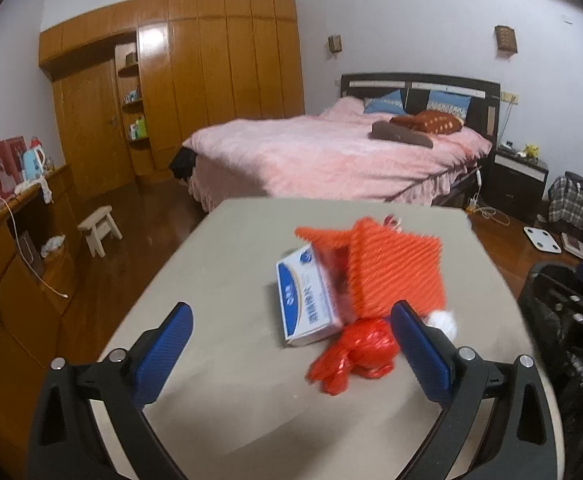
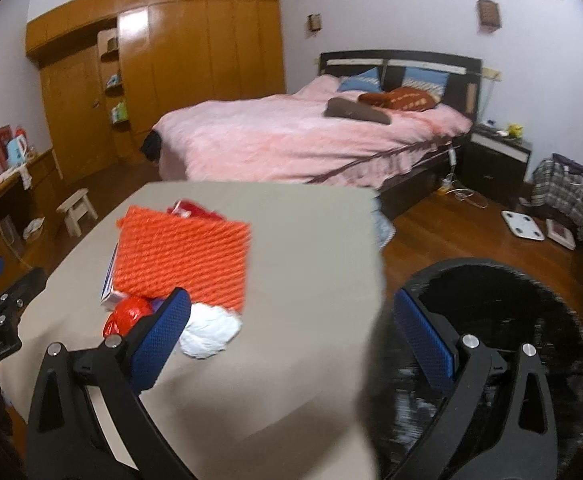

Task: Collect trash
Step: 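Grasp the white tissue ball with the right gripper while the left gripper grasps the red bag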

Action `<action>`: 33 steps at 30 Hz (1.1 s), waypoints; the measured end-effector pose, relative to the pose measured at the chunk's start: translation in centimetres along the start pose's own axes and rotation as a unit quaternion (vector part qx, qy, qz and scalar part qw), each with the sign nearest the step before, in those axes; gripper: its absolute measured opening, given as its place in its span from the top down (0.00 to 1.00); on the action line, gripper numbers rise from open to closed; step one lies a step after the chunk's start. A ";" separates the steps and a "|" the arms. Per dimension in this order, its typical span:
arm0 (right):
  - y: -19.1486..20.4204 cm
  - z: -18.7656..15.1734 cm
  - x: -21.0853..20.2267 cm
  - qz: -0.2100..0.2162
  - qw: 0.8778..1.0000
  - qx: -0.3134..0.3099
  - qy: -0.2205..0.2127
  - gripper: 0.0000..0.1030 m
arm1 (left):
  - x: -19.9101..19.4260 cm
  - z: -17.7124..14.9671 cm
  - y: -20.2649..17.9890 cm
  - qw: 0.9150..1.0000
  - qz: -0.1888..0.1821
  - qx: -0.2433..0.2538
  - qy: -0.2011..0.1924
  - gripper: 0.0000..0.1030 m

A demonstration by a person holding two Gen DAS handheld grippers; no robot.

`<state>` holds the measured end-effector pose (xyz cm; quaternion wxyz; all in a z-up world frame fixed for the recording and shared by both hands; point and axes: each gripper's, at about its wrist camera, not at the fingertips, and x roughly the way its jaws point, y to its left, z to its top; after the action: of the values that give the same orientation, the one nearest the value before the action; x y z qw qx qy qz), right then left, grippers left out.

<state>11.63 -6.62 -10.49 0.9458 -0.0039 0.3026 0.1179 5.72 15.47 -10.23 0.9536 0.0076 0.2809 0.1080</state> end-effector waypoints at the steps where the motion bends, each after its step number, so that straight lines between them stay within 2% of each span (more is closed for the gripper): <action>1: 0.6 -0.2 0.8 0.004 1.000 -0.005 0.006 0.05 | 0.5 -0.3 0.3 1.000 -0.002 -0.005 0.005 0.06; 9: 4.1 -1.6 5.3 0.025 0.998 -0.035 0.052 0.05 | 3.5 -1.5 2.6 0.999 0.007 -0.029 0.030 0.06; 18: 6.1 -3.0 8.8 0.021 0.993 -0.060 0.096 0.07 | 5.5 -2.2 5.2 0.998 0.024 -0.044 0.045 0.07; 21: 6.5 -3.3 9.7 0.030 0.991 -0.062 0.114 0.15 | 5.8 -2.3 5.3 0.998 0.022 -0.043 0.049 0.07; 24: 6.4 -3.6 10.3 0.056 0.988 -0.058 0.131 0.30 | 6.0 -2.3 4.9 0.998 0.014 -0.042 0.049 0.08; 26: 6.7 -3.7 10.5 0.084 0.985 -0.058 0.141 0.50 | 6.0 -2.2 4.5 0.998 0.009 -0.042 0.050 0.09; 28: 7.1 -3.9 10.5 0.103 0.982 -0.058 0.149 0.60 | 5.8 -2.3 4.2 0.998 0.001 -0.042 0.050 0.10; 33: 6.9 -4.0 9.3 0.103 0.983 -0.055 0.140 0.64 | 5.6 -2.4 2.6 0.998 -0.019 -0.035 0.052 0.12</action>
<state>15.13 1.82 -18.66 0.8753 -0.0417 0.4238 0.2292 8.51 19.07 -15.01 0.9393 -0.0368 0.3260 0.1000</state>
